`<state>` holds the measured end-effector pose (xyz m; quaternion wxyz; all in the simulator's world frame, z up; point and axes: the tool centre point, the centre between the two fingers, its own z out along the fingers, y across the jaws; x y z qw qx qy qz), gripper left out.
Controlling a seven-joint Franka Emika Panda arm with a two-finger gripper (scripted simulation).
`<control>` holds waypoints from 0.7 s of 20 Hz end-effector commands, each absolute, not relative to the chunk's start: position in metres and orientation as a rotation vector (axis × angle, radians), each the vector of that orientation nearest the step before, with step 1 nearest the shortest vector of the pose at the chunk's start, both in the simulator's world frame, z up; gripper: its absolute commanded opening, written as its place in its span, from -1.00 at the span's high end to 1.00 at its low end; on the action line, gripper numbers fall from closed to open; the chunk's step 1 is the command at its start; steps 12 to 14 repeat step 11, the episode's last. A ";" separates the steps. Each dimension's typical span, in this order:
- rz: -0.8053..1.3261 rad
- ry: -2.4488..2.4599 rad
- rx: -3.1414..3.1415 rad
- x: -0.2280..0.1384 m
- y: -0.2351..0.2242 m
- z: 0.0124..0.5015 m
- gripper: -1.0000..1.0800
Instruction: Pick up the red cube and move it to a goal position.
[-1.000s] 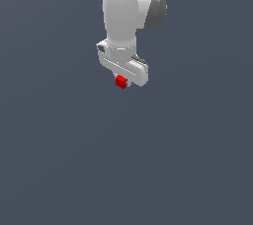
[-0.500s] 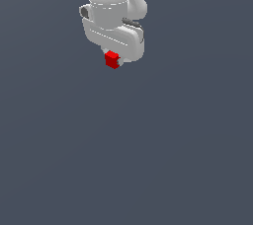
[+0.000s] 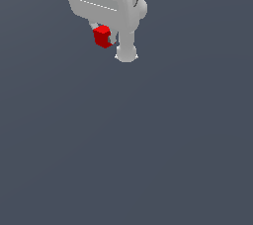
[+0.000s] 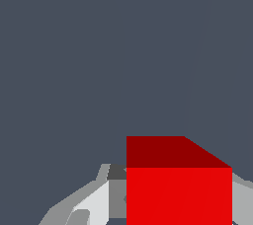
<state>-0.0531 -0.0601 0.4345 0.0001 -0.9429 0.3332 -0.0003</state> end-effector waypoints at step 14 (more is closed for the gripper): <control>0.000 1.045 -2.963 -0.048 -0.067 0.464 1.00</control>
